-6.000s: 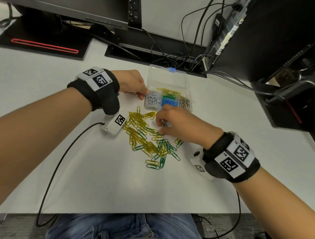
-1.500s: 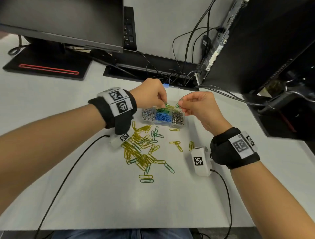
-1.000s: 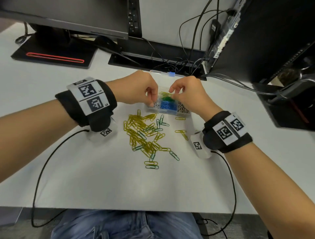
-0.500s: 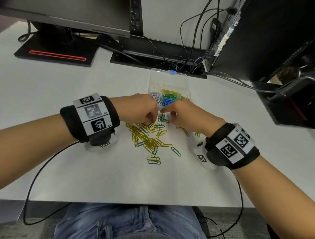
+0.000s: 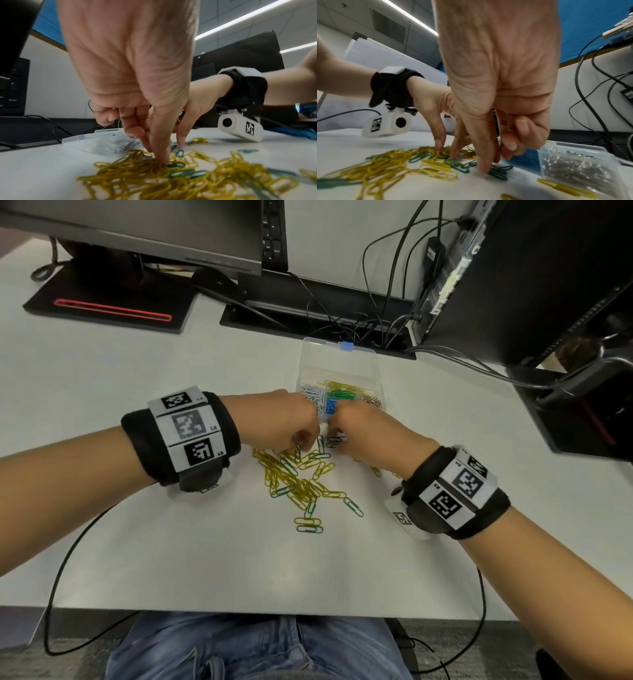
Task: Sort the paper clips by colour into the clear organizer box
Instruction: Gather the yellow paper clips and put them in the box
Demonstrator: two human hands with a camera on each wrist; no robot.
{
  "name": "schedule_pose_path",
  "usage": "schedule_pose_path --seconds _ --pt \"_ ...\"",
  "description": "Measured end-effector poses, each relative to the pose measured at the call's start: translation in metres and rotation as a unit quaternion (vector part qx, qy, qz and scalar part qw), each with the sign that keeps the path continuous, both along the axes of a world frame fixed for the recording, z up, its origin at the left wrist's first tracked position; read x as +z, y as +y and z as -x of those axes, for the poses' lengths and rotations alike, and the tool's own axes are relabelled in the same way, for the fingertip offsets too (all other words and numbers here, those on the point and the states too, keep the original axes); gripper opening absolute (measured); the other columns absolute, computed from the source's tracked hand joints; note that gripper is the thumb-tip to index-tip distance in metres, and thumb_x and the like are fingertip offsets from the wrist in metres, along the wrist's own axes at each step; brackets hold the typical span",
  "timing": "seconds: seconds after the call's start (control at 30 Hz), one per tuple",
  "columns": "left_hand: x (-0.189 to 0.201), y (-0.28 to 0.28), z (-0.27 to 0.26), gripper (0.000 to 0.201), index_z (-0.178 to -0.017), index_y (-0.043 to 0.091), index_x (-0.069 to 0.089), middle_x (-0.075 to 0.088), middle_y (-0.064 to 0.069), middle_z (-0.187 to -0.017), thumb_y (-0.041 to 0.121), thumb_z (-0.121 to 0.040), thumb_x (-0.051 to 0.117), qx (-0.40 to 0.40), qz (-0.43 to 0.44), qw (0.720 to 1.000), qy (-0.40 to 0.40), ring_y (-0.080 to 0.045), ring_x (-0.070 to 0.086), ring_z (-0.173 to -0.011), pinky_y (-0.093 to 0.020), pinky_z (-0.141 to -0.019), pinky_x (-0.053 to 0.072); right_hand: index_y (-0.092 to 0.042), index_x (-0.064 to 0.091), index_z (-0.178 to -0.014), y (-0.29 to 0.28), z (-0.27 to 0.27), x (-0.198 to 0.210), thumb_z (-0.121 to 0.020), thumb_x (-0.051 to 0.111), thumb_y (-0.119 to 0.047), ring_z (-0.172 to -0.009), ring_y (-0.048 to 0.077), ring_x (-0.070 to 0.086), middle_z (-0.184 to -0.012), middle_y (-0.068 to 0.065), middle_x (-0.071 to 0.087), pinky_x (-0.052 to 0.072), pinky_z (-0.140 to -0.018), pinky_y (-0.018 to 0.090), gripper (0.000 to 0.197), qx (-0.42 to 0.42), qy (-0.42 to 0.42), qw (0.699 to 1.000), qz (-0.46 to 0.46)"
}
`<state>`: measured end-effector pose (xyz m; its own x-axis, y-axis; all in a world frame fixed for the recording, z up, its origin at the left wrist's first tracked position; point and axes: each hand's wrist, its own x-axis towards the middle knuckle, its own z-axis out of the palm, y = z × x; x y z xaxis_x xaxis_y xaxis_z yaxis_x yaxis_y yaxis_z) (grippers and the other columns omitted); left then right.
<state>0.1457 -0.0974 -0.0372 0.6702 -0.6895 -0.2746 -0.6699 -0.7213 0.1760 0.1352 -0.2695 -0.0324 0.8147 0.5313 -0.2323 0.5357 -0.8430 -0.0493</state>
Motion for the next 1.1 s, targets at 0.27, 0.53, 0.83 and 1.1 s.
schedule_pose_path --seconds 0.27,0.53,0.83,1.1 --pt "0.000 0.008 -0.007 0.018 -0.078 0.028 0.058 0.062 0.010 -0.083 0.014 -0.082 0.069 0.021 0.027 0.999 0.028 -0.006 0.055 -0.073 -0.014 -0.062 0.040 -0.004 0.060 -0.090 0.002 0.003 -0.009 -0.085 0.050 0.004 -0.075 0.024 0.050 -0.084 0.010 0.054 0.043 -0.064 0.032 0.014 -0.027 0.021 0.999 0.008" --pt "-0.001 0.020 -0.007 0.020 -0.100 0.027 0.060 0.065 0.007 -0.083 0.020 -0.084 0.069 0.071 0.066 0.995 0.025 -0.007 0.057 -0.074 -0.021 -0.065 0.045 -0.009 0.069 -0.096 -0.004 -0.007 -0.004 -0.084 0.054 -0.001 -0.083 0.022 0.057 -0.092 0.006 0.065 0.052 -0.075 0.037 0.020 -0.051 0.029 0.993 -0.100" --pt "0.005 0.019 -0.006 0.014 -0.096 0.024 0.065 0.059 0.006 -0.092 0.022 -0.083 0.069 0.037 0.043 0.998 0.001 -0.012 0.056 -0.084 -0.026 -0.073 0.048 0.000 0.064 -0.092 0.022 -0.010 -0.012 -0.082 0.060 0.000 -0.077 0.030 0.061 -0.086 0.014 0.063 0.056 -0.073 0.044 0.011 -0.090 0.038 0.991 -0.096" --pt "-0.004 0.008 -0.013 0.012 -0.094 0.022 0.067 0.063 0.004 -0.092 0.016 -0.084 0.066 0.012 0.016 0.999 0.036 -0.012 0.058 -0.082 -0.019 -0.065 0.041 -0.011 0.050 -0.085 0.015 -0.003 -0.013 -0.090 0.051 -0.005 -0.075 0.023 0.051 -0.085 0.006 0.053 0.047 -0.067 0.034 0.009 -0.085 0.085 0.992 -0.044"
